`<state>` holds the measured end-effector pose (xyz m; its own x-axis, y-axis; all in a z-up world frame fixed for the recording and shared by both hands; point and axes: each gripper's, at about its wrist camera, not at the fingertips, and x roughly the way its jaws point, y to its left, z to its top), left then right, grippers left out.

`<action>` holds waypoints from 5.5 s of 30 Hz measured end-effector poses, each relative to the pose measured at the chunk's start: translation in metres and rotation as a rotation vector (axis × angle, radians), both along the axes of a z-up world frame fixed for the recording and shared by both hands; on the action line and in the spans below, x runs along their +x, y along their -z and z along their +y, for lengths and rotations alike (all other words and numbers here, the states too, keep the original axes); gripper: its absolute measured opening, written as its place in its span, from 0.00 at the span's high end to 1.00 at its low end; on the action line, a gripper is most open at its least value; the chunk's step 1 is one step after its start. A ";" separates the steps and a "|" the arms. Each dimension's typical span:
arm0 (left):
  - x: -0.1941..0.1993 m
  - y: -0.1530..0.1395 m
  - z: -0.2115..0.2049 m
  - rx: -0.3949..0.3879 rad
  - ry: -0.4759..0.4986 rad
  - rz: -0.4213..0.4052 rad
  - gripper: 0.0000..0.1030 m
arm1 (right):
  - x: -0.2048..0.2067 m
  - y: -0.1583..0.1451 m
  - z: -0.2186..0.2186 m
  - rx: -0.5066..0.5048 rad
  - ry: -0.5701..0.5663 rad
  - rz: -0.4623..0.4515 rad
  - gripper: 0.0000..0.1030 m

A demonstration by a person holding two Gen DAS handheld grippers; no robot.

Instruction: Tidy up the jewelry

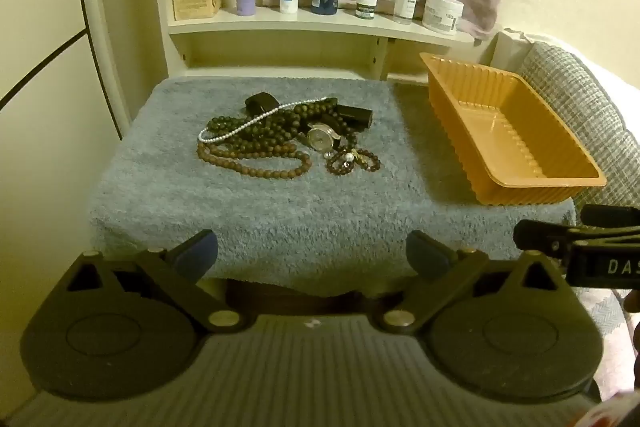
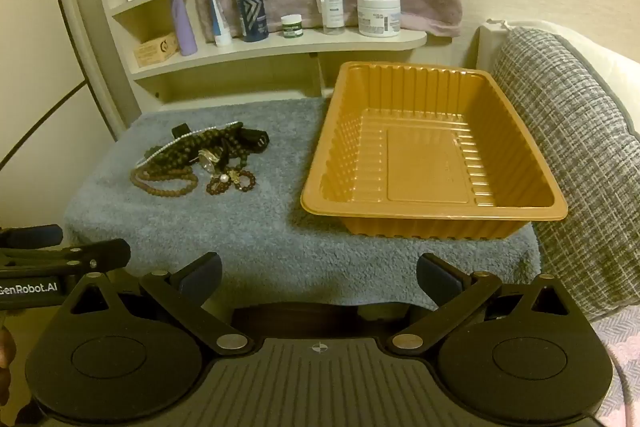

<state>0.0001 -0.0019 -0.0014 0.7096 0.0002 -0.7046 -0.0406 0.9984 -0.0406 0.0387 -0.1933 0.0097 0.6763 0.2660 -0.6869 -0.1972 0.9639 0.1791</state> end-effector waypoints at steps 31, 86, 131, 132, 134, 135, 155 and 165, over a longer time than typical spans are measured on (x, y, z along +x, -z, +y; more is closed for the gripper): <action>0.000 -0.005 -0.002 -0.022 0.012 -0.013 0.07 | 0.000 0.000 0.000 0.002 0.003 0.008 0.00; -0.001 -0.006 -0.003 -0.029 0.015 -0.016 0.07 | 0.000 0.001 0.000 0.006 0.005 0.008 0.00; 0.060 -0.001 0.010 -0.146 0.039 -0.016 0.07 | 0.079 0.035 -0.153 0.105 0.339 -0.042 0.54; 0.062 0.001 0.010 -0.151 0.042 -0.012 0.07 | 0.083 0.039 -0.155 0.115 0.337 -0.021 0.56; 0.063 0.003 0.008 -0.159 0.054 -0.008 0.07 | 0.088 0.044 -0.159 0.135 0.330 0.009 0.62; 0.064 0.004 0.007 -0.162 0.058 -0.009 0.07 | 0.090 0.047 -0.160 0.138 0.328 0.021 0.64; 0.076 0.011 0.006 -0.182 0.068 -0.003 0.08 | 0.115 0.037 -0.141 0.056 0.284 0.071 0.91; 0.091 0.007 0.019 -0.136 0.043 -0.028 0.12 | 0.118 0.011 -0.107 -0.074 0.254 -0.020 0.96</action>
<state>0.0912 0.0173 -0.0088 0.7264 -0.1248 -0.6758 0.0055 0.9844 -0.1760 0.1570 -0.3008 -0.0009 0.7283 0.0354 -0.6843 0.0501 0.9933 0.1046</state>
